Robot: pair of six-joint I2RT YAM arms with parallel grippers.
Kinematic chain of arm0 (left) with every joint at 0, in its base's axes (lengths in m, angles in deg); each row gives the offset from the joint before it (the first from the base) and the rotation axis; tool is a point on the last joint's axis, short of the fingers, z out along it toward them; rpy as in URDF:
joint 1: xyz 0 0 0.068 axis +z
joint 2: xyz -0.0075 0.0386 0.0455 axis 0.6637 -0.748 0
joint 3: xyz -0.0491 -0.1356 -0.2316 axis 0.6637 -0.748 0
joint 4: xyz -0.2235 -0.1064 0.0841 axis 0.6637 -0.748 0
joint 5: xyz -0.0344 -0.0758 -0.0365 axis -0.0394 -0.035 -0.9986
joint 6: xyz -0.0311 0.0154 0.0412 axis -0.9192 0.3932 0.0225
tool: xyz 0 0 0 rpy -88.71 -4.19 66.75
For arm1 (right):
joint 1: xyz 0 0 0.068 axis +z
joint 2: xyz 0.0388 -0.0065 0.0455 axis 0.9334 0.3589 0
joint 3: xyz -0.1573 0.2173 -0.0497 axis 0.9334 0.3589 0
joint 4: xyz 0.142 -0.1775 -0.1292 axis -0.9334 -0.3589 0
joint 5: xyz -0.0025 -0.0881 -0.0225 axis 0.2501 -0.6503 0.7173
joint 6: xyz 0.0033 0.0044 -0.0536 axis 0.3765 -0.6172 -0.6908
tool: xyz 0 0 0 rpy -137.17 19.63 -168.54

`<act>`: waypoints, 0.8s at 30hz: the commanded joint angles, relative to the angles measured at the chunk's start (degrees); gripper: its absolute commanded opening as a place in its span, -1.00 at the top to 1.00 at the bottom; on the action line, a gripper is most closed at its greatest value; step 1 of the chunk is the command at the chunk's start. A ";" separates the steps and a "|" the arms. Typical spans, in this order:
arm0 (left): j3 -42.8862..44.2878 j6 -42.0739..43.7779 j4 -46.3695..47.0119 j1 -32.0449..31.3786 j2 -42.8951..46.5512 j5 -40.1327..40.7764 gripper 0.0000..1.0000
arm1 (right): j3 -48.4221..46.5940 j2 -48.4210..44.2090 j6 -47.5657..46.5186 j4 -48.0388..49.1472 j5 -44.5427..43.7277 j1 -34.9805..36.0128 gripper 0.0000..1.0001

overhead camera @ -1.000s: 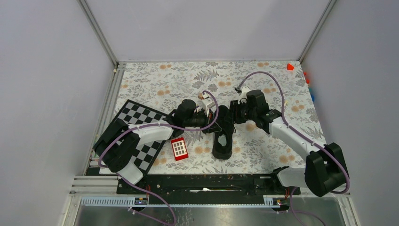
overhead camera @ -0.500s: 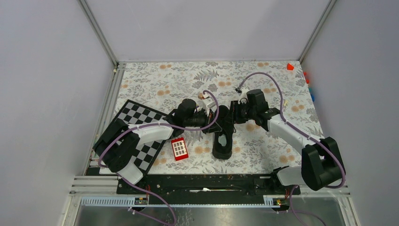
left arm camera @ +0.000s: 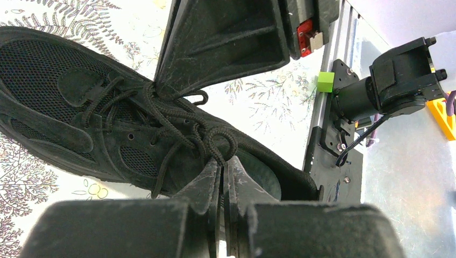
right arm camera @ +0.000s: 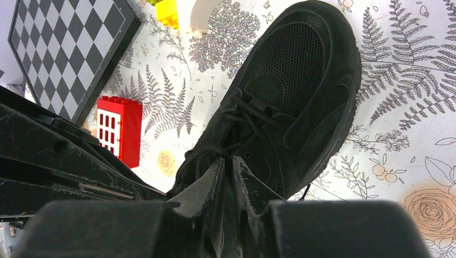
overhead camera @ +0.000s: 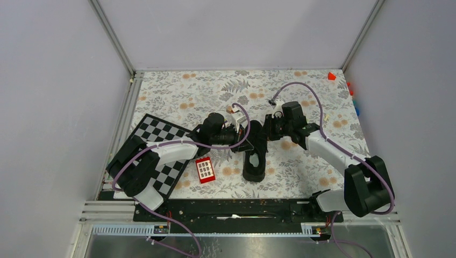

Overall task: Tie the shoes
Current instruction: Cross the shoelace with the shoelace.

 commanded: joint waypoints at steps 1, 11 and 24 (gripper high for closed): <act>2.39 0.53 1.47 -0.30 -0.26 -1.53 1.00 | -0.29 -3.00 0.01 2.26 1.04 -0.26 0.71; 2.74 -0.11 1.83 -0.26 -1.11 -1.71 1.00 | 4.36 -7.23 1.00 2.71 1.47 -0.28 0.89; 2.98 -1.78 2.79 -0.37 -1.25 -0.30 1.00 | 11.34 -12.31 3.55 7.56 1.82 -0.20 0.72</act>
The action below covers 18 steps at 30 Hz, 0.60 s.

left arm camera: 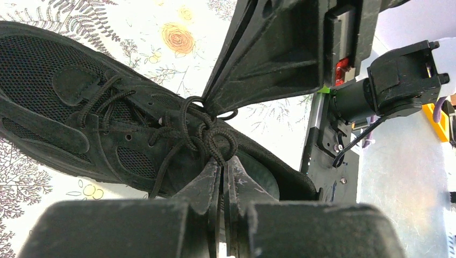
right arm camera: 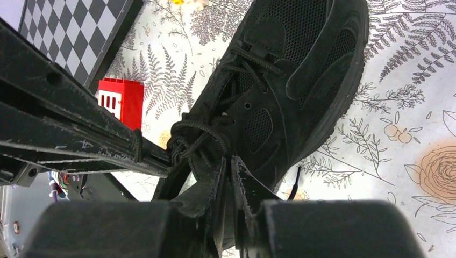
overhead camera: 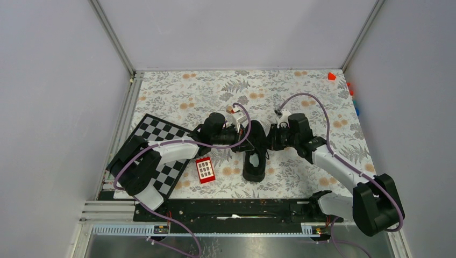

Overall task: Tie the shoes
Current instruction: Cross the shoelace with the shoelace.

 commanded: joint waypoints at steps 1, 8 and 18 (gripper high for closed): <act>2.58 -1.03 2.74 -0.30 -0.40 0.04 1.00 | 1.35 -3.37 1.43 4.68 1.74 -0.20 0.71; 2.98 -0.97 2.27 -0.33 -0.67 0.27 1.00 | 4.29 -7.51 3.40 7.64 0.75 -0.19 0.55; 3.24 -1.14 2.13 -0.33 -0.80 0.66 1.00 | 4.15 -6.77 3.93 8.64 3.78 -0.11 0.66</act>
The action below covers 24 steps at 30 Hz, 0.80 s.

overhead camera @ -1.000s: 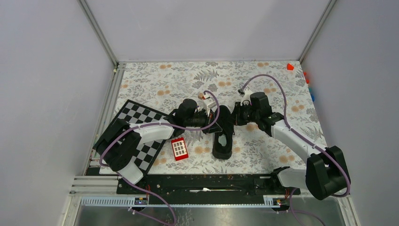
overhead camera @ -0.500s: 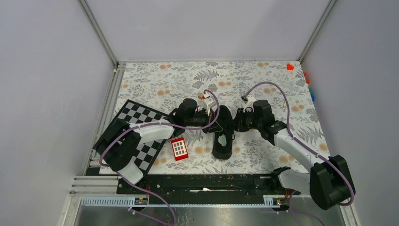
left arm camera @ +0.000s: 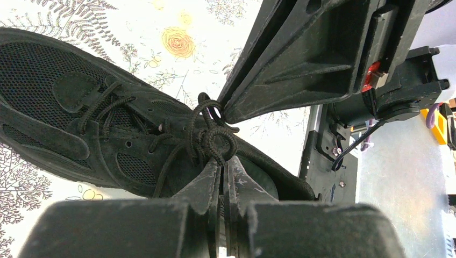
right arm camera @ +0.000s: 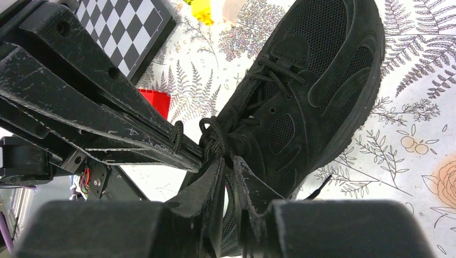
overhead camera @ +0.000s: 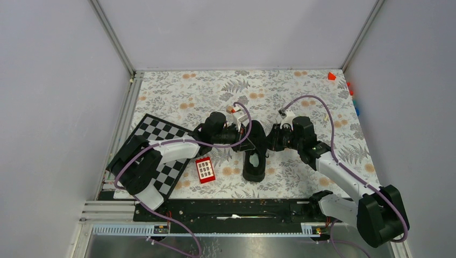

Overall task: Tie the shoes
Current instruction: Cross the shoelace with the shoelace.

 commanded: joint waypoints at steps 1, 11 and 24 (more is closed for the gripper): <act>2.47 -0.44 2.11 -0.22 -0.32 0.48 1.00 | 0.02 -0.25 0.29 2.65 2.58 -0.11 0.66; 2.57 -0.53 2.11 -0.20 -0.44 0.86 1.00 | 0.61 -1.30 0.08 1.67 2.39 -0.07 0.78; 3.00 -0.62 1.84 -0.22 -0.93 0.72 1.00 | 1.19 -0.84 -0.64 1.93 5.15 1.10 1.00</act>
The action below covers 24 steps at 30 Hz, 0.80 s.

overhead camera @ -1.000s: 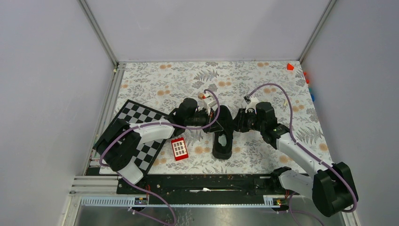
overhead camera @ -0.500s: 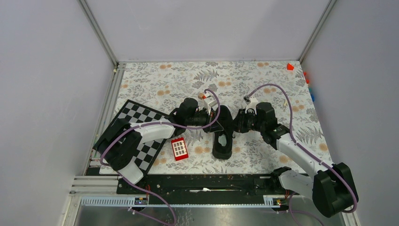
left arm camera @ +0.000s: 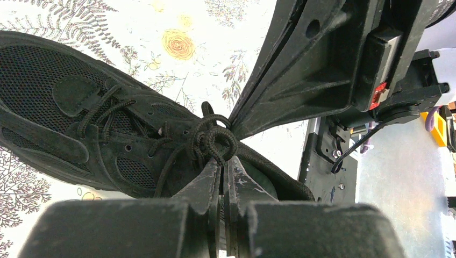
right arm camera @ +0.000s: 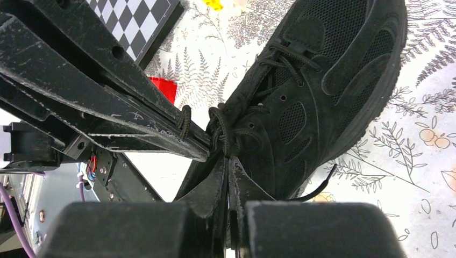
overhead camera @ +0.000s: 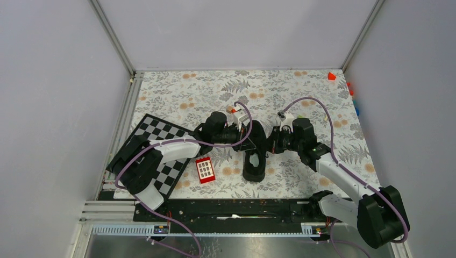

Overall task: Tie the shoes
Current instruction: Cross the shoelace with the shoelace.

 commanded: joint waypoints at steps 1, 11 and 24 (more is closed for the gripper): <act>2.29 -0.23 1.89 -0.18 -0.35 0.39 1.00 | -0.14 -0.04 -0.88 1.97 2.59 1.06 1.00; 2.09 -0.74 2.64 -0.17 -0.24 0.13 1.00 | 1.04 -1.43 -1.78 0.17 2.14 1.55 1.00; 0.50 -1.28 4.12 0.09 0.58 0.87 1.00 | 1.29 2.69 0.31 4.93 1.54 3.01 0.97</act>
